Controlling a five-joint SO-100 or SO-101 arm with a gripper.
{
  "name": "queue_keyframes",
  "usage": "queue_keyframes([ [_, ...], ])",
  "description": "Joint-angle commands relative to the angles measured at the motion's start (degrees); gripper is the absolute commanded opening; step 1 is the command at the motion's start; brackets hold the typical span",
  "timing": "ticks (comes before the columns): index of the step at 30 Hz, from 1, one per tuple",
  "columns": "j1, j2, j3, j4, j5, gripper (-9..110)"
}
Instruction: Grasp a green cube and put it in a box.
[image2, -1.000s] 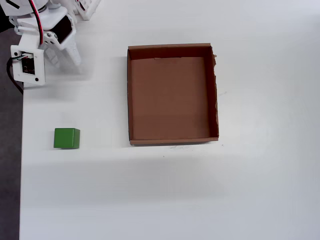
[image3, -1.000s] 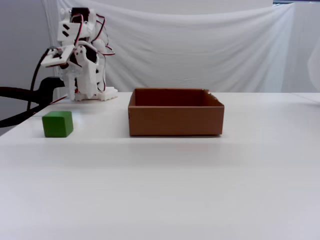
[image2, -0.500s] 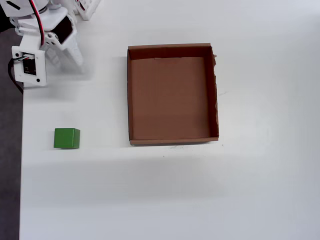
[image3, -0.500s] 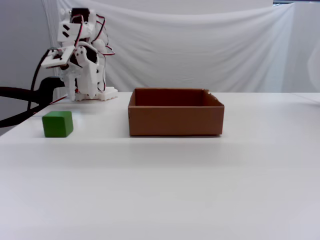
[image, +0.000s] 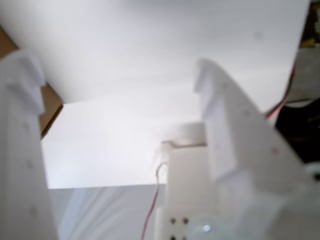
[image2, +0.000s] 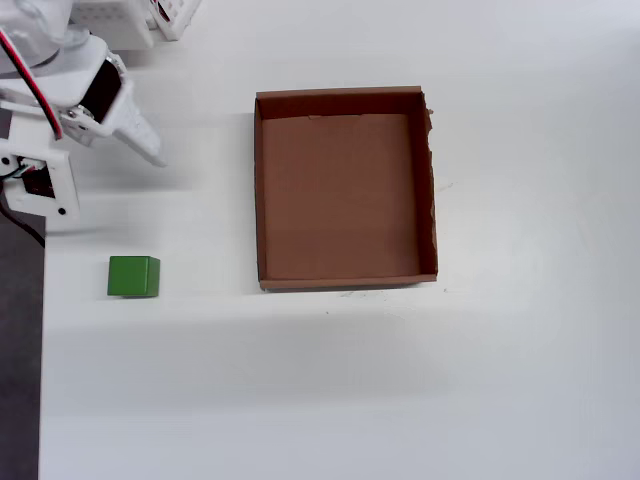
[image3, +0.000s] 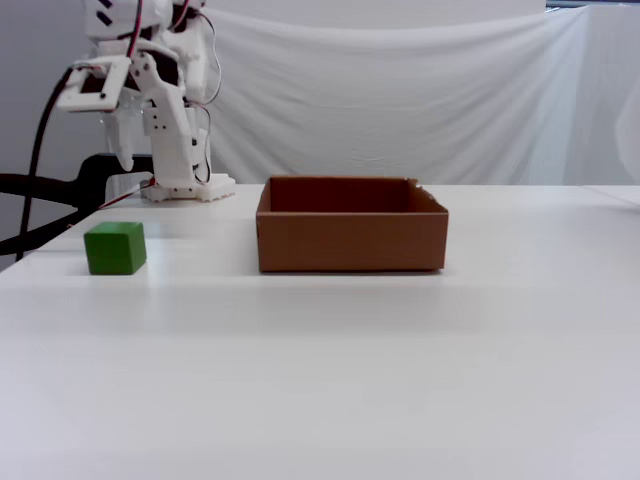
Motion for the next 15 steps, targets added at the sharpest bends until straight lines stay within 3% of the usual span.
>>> queue_keyframes([
  [1,1.32,-5.45,-7.03,-3.69,-2.99,34],
  [6,2.99,-15.03,-13.1,-10.11,-6.68,34],
  [15,3.78,-30.5,-28.48,-9.93,-7.47,34],
])
